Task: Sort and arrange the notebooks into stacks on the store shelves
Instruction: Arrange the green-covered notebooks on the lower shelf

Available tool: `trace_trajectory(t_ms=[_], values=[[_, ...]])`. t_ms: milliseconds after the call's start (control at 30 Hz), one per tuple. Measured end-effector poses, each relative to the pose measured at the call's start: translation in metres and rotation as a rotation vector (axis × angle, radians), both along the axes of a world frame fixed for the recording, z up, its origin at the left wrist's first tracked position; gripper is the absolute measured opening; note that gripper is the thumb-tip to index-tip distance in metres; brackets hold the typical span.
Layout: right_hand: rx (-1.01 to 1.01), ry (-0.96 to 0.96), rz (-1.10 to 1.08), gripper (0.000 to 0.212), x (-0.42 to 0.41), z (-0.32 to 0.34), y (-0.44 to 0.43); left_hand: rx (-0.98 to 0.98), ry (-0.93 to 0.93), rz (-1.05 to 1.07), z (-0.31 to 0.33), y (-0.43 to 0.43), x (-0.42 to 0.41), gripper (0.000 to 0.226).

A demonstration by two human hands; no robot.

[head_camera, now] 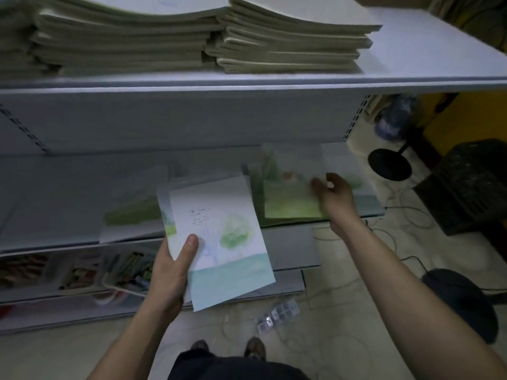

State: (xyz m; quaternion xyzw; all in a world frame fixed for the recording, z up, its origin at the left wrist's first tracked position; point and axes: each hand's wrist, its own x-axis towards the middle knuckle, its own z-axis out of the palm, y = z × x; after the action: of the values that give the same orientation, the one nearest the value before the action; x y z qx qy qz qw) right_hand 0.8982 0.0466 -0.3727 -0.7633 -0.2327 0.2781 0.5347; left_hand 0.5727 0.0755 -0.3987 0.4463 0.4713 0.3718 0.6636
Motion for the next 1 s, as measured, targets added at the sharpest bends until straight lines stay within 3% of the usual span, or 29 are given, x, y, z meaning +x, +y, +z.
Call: trace_trajectory(t_ms=[100, 267, 400, 500, 567, 667, 733, 833, 1000], values=[[-0.166, -0.121, 0.084, 0.067, 0.017, -0.018, 0.020, -0.013, -0.003, 0.043, -0.001, -0.005, -0.005, 0.045], [-0.352, -0.379, 0.114, 0.041, 0.007, -0.030, 0.034, -0.015, -0.009, 0.074, -0.003, -0.006, -0.013, 0.058], [-0.510, -0.667, 0.135, 0.043, -0.001, -0.036, 0.035, -0.015, -0.018, 0.067, -0.002, -0.005, -0.016, 0.073], [-0.478, -0.820, 0.150, 0.047, -0.013, -0.034, 0.028, -0.024, -0.021, 0.043, 0.001, -0.005, -0.019, 0.061], [-0.262, -0.735, 0.191, 0.036, -0.036, -0.026, 0.020, -0.034, -0.024, 0.027, 0.004, -0.003, -0.023, 0.050], [0.032, -0.244, 0.304, 0.015, -0.095, -0.009, -0.006, -0.030, -0.040, -0.003, 0.007, -0.001, -0.027, 0.050], [0.154, -0.014, 0.348, 0.015, -0.135, -0.003, -0.028, -0.021, -0.054, -0.002, 0.012, 0.000, -0.029, 0.066], [0.149, -0.054, 0.314, 0.036, -0.170, 0.000, -0.046, -0.002, -0.040, -0.017, 0.018, 0.004, -0.031, 0.105], [0.138, -0.100, 0.206, 0.035, -0.182, 0.002, -0.050, 0.037, -0.058, -0.078, 0.018, 0.007, -0.037, 0.111]])
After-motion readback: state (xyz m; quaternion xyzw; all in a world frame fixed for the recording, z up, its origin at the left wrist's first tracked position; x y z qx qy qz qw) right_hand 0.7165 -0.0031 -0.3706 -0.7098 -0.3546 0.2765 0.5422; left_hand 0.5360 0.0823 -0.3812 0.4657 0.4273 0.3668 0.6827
